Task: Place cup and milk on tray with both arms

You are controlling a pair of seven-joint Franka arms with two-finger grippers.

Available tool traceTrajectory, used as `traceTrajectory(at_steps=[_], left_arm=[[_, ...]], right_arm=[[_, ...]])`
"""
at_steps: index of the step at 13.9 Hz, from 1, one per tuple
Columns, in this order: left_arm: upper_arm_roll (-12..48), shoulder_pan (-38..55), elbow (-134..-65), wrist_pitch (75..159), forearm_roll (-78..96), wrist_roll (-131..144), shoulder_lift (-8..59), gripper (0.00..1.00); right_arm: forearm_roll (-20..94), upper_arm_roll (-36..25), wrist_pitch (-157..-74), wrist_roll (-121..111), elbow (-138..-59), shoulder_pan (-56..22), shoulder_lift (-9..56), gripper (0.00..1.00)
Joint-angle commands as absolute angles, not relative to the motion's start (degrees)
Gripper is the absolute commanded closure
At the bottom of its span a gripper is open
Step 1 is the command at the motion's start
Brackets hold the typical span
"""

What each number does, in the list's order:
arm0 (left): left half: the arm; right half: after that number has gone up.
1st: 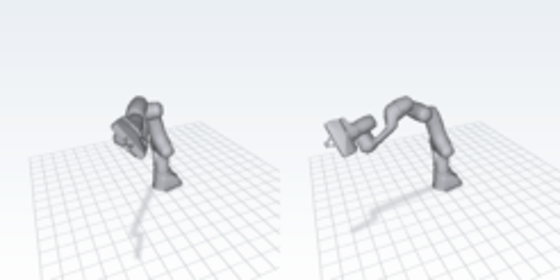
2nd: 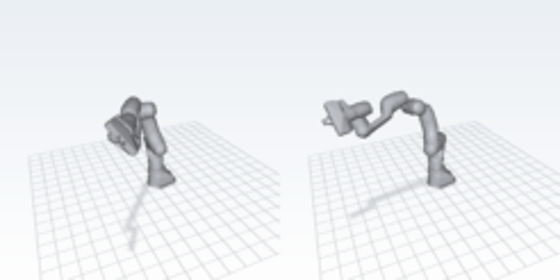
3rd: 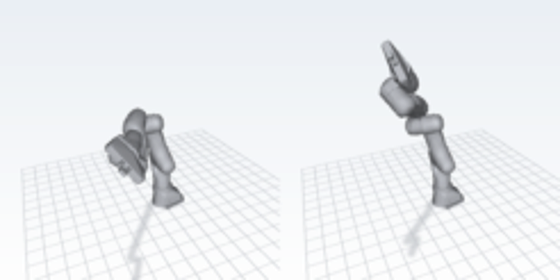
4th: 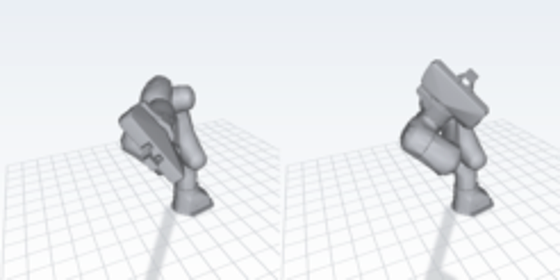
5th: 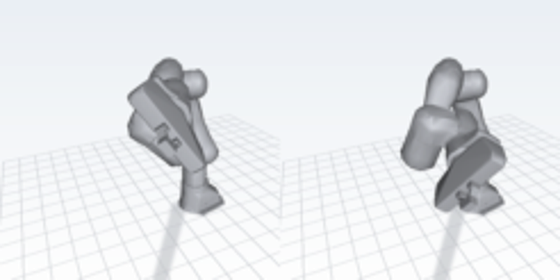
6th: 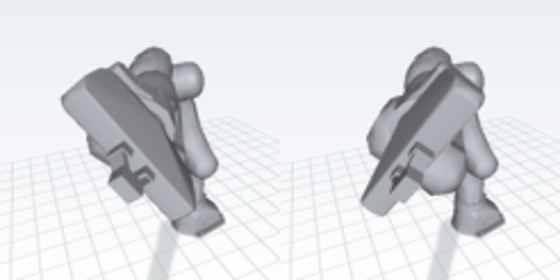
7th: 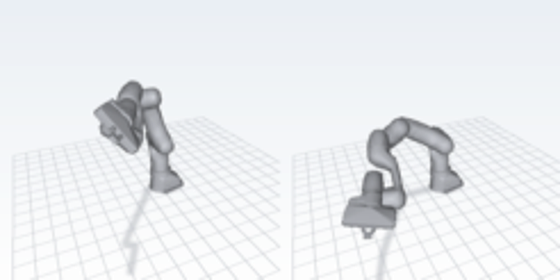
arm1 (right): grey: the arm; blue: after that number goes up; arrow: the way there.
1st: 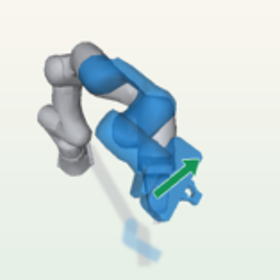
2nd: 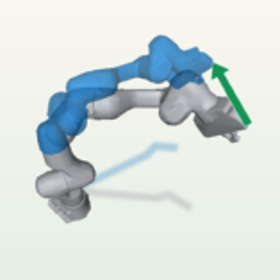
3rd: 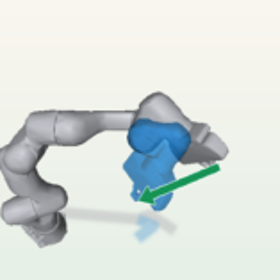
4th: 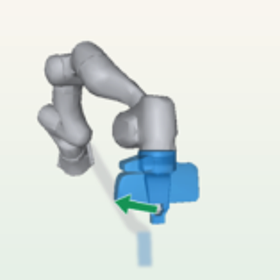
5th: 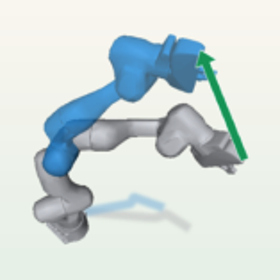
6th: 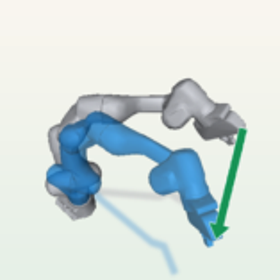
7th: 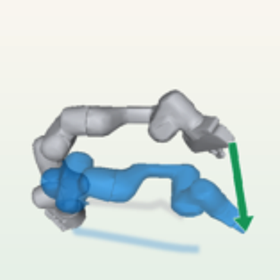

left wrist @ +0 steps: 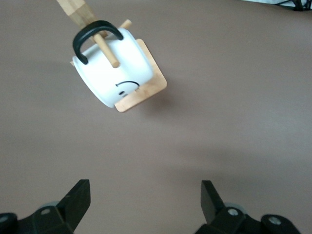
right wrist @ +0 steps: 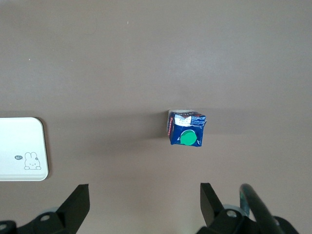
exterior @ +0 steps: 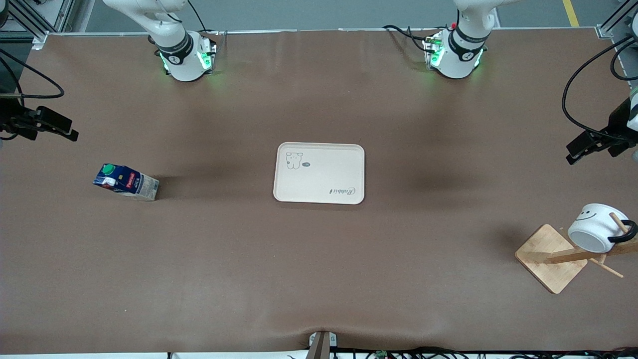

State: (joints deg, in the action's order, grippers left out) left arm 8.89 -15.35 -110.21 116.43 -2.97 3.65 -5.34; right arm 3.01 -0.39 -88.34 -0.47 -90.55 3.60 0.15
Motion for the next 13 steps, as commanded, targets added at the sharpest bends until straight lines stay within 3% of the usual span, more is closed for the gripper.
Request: traceTrajectory(at_steps=[1,6,13], left_arm=[[9.23,-18.01,-114.87,121.63,-1.16,-0.25,-8.0,0.0],[9.14,-26.44,-115.4,122.52,9.91,-20.36,-6.95,0.0],[9.14,-31.64,-112.95,129.46,29.14,-45.06,3.06,0.0]], right_arm=[[3.69,-0.09,-88.5,-0.35,-89.56,3.6,1.14,0.0],[3.69,0.18,-90.18,-0.53,-89.3,2.81,2.9,0.0],[3.78,0.18,-90.26,-0.44,-89.3,2.72,4.74,0.0]])
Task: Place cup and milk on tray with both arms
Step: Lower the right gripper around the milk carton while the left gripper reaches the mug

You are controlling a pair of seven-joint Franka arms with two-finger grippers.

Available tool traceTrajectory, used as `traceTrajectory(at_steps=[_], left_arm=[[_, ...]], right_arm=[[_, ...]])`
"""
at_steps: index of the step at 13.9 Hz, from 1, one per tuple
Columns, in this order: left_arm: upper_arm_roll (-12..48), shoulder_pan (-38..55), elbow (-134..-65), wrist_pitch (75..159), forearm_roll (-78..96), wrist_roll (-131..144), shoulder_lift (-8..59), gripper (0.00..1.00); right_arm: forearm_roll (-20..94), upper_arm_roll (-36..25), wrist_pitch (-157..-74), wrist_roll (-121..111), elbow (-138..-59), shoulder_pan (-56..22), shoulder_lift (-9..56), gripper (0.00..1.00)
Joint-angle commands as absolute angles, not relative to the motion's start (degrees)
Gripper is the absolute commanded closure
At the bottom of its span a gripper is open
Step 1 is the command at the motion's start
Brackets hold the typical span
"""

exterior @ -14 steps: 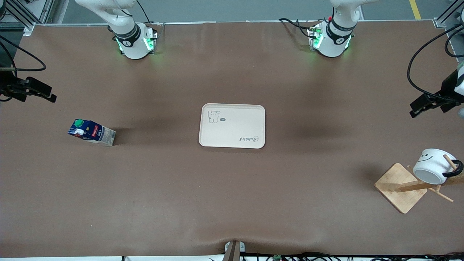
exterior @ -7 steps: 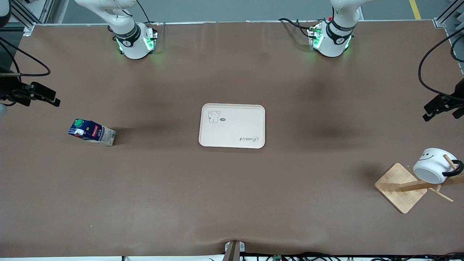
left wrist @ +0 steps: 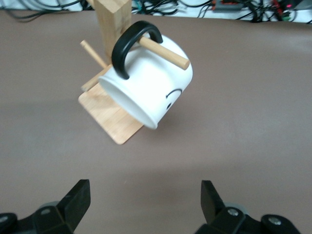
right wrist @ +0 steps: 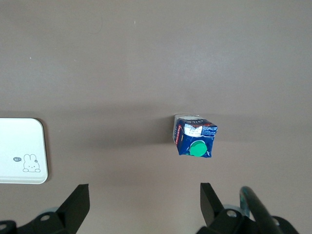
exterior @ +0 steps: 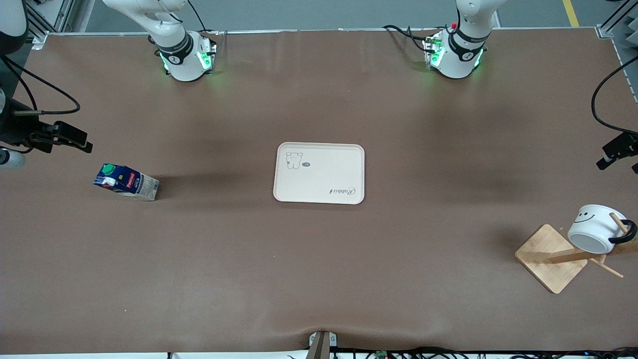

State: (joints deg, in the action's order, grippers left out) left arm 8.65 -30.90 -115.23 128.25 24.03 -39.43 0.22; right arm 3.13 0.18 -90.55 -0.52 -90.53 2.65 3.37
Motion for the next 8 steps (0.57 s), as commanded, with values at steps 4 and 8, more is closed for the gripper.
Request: traceTrajectory(at_steps=[4,8], left_arm=[[9.14,-32.08,-109.43,129.55,38.81,-55.34,9.22,0.0],[9.23,-32.08,-107.67,129.55,43.94,-61.52,11.95,0.04]], right_arm=[[3.87,0.09,-90.26,-0.35,-89.3,2.99,5.97,0.0],[4.83,-0.09,-89.65,0.18,-88.77,3.69,10.72,0.0]])
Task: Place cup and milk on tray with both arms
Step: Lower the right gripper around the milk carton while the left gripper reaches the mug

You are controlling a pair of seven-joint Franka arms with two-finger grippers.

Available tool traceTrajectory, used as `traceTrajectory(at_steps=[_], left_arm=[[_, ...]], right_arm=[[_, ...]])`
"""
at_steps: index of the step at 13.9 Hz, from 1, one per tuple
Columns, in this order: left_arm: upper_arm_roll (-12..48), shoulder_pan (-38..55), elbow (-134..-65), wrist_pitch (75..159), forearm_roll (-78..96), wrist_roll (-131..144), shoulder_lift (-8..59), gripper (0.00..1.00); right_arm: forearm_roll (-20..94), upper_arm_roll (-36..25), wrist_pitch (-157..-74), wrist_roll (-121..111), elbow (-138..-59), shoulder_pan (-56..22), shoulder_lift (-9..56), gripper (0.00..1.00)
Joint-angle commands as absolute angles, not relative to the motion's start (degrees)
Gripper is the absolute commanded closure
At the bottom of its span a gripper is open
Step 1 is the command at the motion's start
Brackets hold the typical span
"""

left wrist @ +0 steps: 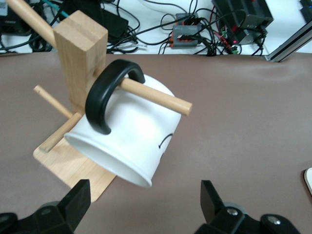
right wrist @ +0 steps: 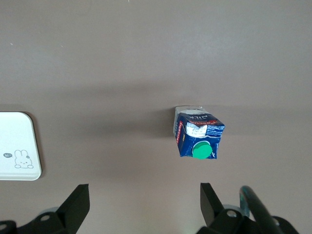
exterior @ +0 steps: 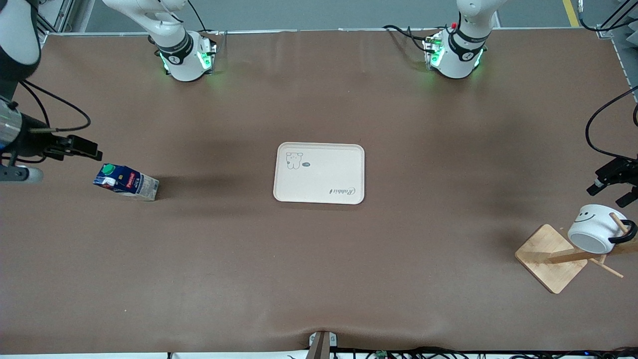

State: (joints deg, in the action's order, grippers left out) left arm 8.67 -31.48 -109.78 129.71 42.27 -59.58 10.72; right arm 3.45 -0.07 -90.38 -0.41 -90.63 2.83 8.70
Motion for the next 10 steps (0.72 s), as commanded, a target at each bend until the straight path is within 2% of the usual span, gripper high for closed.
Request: traceTrajectory(at_steps=[1,3,7,10], left_arm=[[9.23,-32.08,-107.32,129.46,44.03,-61.61,12.3,0.11],[9.32,-31.91,-107.23,129.55,46.22,-61.79,12.57,0.21],[9.76,-31.73,-105.82,129.55,47.64,-61.79,14.41,0.22],[9.84,-31.64,-105.38,129.46,48.69,-61.79,15.46,0.37]], right_arm=[[4.75,-0.17,-89.04,0.26,-89.2,3.69,10.72,0.0],[4.75,-0.18,-86.23,0.26,-89.21,4.56,10.9,0.0],[4.83,-0.18,-86.83,0.09,-88.86,6.15,13.61,0.0],[3.96,-0.18,-86.75,0.0,-88.77,6.33,14.94,0.0]])
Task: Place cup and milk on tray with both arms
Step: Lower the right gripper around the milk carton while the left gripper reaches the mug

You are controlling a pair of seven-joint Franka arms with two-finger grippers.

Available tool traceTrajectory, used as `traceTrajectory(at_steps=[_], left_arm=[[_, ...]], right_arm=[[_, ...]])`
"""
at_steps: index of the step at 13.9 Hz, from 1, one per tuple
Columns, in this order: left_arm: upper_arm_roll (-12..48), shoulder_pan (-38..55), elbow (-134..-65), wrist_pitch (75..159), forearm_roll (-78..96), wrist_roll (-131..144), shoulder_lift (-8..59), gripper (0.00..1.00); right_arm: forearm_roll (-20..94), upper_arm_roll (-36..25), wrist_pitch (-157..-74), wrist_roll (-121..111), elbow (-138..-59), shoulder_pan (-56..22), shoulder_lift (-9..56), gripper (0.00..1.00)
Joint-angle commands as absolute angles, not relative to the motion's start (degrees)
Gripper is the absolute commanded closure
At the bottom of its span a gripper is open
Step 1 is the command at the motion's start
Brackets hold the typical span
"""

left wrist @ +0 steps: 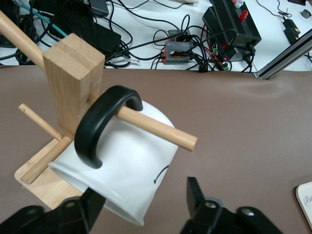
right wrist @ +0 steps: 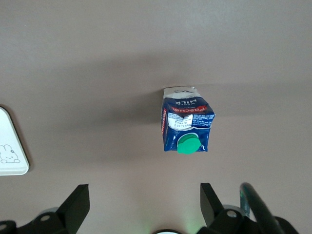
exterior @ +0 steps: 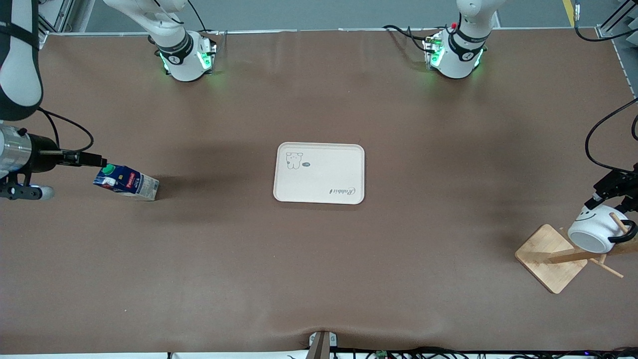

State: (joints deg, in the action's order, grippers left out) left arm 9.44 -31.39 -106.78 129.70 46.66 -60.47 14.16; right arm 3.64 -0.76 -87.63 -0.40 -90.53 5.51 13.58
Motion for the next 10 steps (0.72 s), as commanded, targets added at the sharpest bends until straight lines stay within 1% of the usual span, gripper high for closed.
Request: traceTrajectory(at_steps=[1,2,4,5,8,10], left_arm=[[9.84,-31.55,-105.29,129.55,48.69,-61.79,15.56,0.42],[9.84,-31.47,-105.03,129.55,48.69,-61.79,15.56,0.48],[9.93,-31.38,-104.85,129.46,48.78,-61.79,15.64,0.62],[10.02,-31.29,-104.85,129.46,48.78,-61.7,15.64,0.66],[10.02,-30.67,-104.77,129.46,48.78,-61.44,15.64,0.85],[10.37,-30.32,-103.72,129.29,48.6,-61.52,15.64,0.91]], right_arm=[[4.13,-0.18,-86.23,0.17,-88.77,6.33,14.85,0.0],[4.13,-0.18,-86.22,0.09,-88.77,6.42,15.03,0.0],[3.25,-0.26,-86.66,-0.09,-88.77,6.5,15.73,0.0],[3.25,-0.26,-86.4,0.09,-88.68,6.42,15.65,0.0],[3.34,-0.26,-86.66,0.09,-88.77,6.77,16.08,0.0],[3.25,-0.26,-86.84,0.09,-88.77,6.68,16.26,0.0]])
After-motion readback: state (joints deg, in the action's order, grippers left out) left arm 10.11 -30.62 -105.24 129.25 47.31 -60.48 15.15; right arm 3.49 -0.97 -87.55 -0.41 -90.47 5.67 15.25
